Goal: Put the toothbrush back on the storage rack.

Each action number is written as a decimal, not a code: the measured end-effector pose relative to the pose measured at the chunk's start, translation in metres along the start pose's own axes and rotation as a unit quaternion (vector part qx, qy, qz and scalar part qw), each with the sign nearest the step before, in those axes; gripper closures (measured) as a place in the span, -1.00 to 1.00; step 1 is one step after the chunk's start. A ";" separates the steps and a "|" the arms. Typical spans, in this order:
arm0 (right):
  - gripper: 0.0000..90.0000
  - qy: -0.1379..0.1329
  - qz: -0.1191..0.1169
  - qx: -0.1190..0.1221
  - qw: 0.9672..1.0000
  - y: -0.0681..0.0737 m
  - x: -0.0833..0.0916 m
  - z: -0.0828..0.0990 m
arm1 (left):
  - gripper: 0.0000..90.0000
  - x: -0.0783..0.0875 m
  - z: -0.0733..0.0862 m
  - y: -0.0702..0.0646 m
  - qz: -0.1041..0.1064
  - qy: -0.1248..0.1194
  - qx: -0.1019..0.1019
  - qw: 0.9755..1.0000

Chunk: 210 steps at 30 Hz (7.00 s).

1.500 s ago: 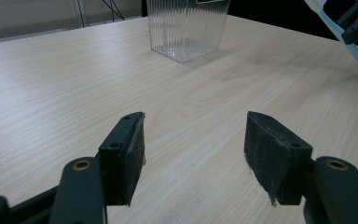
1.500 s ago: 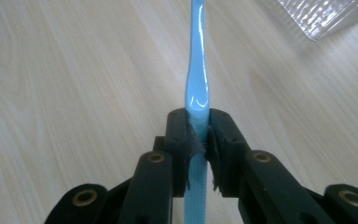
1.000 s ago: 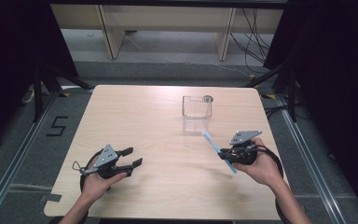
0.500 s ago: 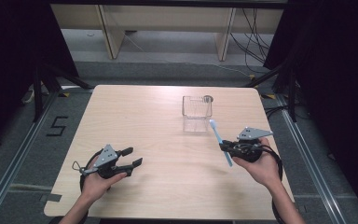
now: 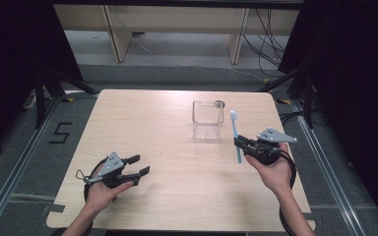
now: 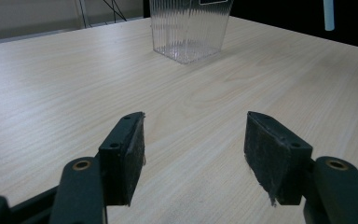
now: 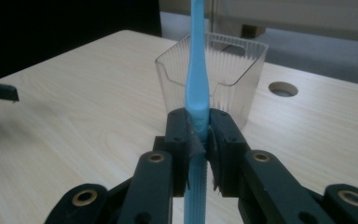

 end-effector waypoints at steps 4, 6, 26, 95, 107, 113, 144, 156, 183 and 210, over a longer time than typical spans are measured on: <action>0.76 -0.018 0.016 -0.003 1.000 -0.003 -0.003 -0.007 | -0.16 0.000 0.000 0.000 0.000 0.000 0.000 1.000; 0.76 -0.025 0.021 -0.015 0.999 -0.002 -0.005 -0.010 | -0.16 0.000 0.000 0.000 0.000 -0.001 0.000 1.000; 0.76 -0.103 0.060 -0.023 0.993 -0.013 -0.028 -0.040 | -0.16 0.001 -0.001 0.004 -0.002 -0.006 0.002 1.000; 0.75 -0.186 0.102 -0.018 0.977 -0.026 -0.089 -0.070 | -0.16 0.003 0.002 0.004 -0.005 -0.008 0.005 1.000; 0.75 -0.185 0.106 -0.014 0.977 -0.029 -0.095 -0.067 | -0.16 0.003 0.002 0.005 -0.004 -0.008 0.005 1.000; 0.75 -0.181 0.106 -0.012 0.978 -0.030 -0.096 -0.066 | -0.16 0.003 0.002 0.005 -0.003 -0.007 0.003 1.000; 0.75 -0.169 0.110 -0.017 0.979 -0.033 -0.098 -0.049 | -0.16 0.003 0.004 0.005 -0.006 0.000 0.002 1.000; 0.75 -0.167 0.108 -0.010 0.980 -0.033 -0.096 -0.043 | -0.16 0.003 0.004 0.005 -0.006 0.001 0.003 1.000; 0.75 -0.150 0.115 -0.007 0.982 -0.031 -0.097 -0.025 | -0.16 0.003 0.007 0.005 -0.007 0.004 0.004 1.000; 0.75 -0.128 0.118 -0.005 0.985 -0.029 -0.097 -0.007 | -0.16 0.002 0.008 0.004 -0.002 0.001 0.007 1.000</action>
Point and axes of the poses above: each handheld gripper's, and its own axes: x roughly backward along the jaws, z roughly out of its underside, y roughly to its left, the point moved 10 cm from there along -x, roughly forward along the jaws, and after that the axes turned 11 degrees about -y, right-handed, at the moved point
